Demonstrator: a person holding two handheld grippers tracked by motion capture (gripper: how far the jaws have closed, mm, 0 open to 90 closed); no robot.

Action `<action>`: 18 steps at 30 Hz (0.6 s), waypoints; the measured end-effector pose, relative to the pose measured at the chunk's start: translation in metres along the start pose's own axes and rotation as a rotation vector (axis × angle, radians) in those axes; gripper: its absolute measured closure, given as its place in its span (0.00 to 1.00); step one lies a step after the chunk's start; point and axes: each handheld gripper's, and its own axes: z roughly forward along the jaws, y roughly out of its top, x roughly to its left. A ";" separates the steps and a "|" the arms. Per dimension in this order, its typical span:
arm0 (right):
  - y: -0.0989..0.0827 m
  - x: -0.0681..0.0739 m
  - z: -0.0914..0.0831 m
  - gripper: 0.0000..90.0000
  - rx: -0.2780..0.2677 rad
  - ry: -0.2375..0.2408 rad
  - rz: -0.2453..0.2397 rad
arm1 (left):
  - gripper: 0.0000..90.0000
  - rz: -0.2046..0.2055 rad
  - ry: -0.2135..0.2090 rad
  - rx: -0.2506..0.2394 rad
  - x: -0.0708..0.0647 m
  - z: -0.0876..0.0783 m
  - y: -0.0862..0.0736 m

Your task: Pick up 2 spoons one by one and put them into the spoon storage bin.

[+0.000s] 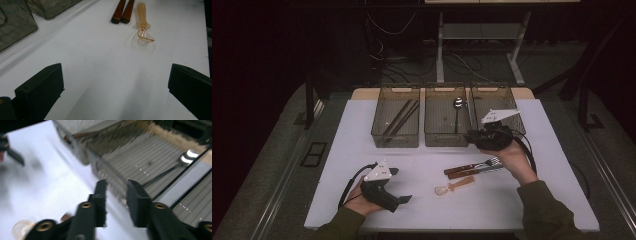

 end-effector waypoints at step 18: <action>-0.063 0.025 0.001 1.00 0.148 0.098 -0.059 | 0.00 0.007 -0.001 0.012 0.000 0.001 0.000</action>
